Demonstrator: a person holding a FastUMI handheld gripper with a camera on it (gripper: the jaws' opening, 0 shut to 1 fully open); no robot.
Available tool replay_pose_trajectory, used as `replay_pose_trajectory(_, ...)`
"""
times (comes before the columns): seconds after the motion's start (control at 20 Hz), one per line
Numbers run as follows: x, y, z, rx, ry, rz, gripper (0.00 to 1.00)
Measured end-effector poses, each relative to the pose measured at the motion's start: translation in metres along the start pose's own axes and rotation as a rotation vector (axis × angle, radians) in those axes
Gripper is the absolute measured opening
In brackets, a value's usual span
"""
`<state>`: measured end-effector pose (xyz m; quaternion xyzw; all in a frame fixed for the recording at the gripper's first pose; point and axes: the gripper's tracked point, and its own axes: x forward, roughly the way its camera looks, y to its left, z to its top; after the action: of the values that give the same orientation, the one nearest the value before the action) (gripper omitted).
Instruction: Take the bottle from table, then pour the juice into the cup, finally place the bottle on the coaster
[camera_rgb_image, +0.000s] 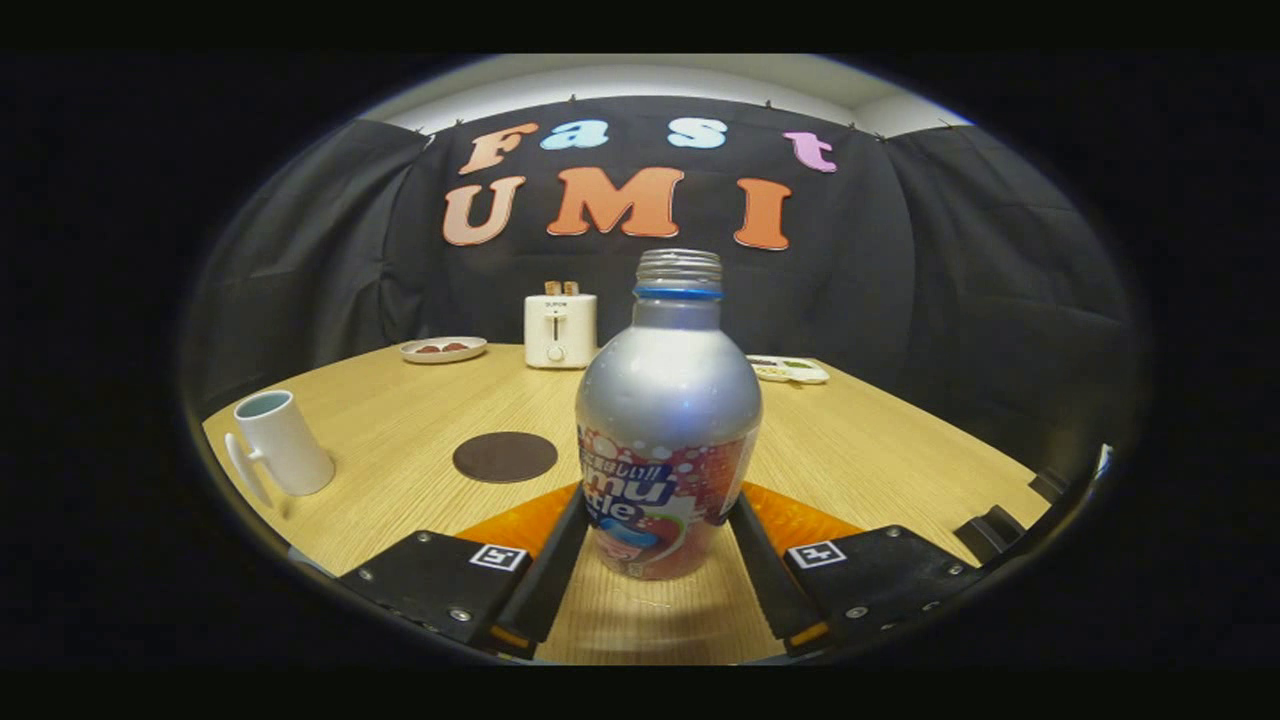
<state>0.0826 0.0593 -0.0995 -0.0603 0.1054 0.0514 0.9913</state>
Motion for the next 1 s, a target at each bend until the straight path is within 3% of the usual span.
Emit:
replay_pose_trajectory(0.4,-0.019,0.015,0.028,-0.120,-0.047,-0.030,0.78)
replay_pose_trajectory(1.0,-0.046,0.076,0.054,-0.424,-0.073,-0.082,0.78)
